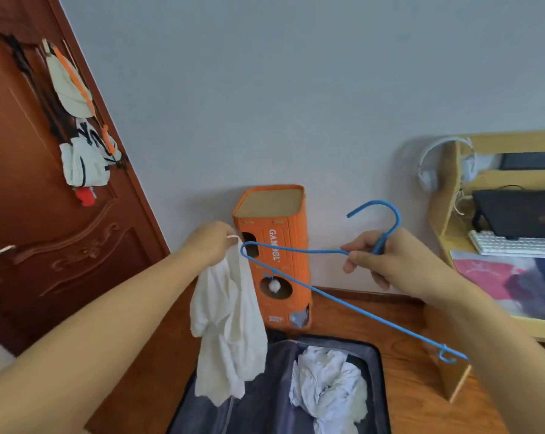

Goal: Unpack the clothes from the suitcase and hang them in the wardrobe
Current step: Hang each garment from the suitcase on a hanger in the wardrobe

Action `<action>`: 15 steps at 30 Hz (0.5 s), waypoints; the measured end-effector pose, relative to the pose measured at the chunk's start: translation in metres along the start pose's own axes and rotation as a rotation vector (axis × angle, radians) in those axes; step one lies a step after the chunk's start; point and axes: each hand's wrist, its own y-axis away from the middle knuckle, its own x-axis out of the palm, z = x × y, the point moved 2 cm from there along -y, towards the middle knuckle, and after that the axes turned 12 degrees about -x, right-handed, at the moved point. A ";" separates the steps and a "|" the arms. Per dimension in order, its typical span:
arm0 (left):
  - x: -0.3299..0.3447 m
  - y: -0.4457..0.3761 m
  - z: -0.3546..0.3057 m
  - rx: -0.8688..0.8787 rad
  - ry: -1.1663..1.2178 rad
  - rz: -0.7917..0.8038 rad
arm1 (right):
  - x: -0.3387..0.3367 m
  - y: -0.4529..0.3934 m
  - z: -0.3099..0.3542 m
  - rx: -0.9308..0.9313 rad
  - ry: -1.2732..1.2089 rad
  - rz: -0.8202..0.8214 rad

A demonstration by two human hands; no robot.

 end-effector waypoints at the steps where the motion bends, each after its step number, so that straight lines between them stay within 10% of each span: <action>1: -0.002 0.001 -0.002 0.034 -0.057 0.002 | 0.000 0.001 0.003 -0.003 -0.015 0.007; 11: -0.030 0.032 -0.029 0.275 -0.209 -0.229 | 0.072 -0.043 0.036 -0.003 0.073 0.122; 15: -0.026 0.044 -0.018 0.227 -0.340 -0.193 | 0.070 -0.054 0.030 0.017 0.067 -0.105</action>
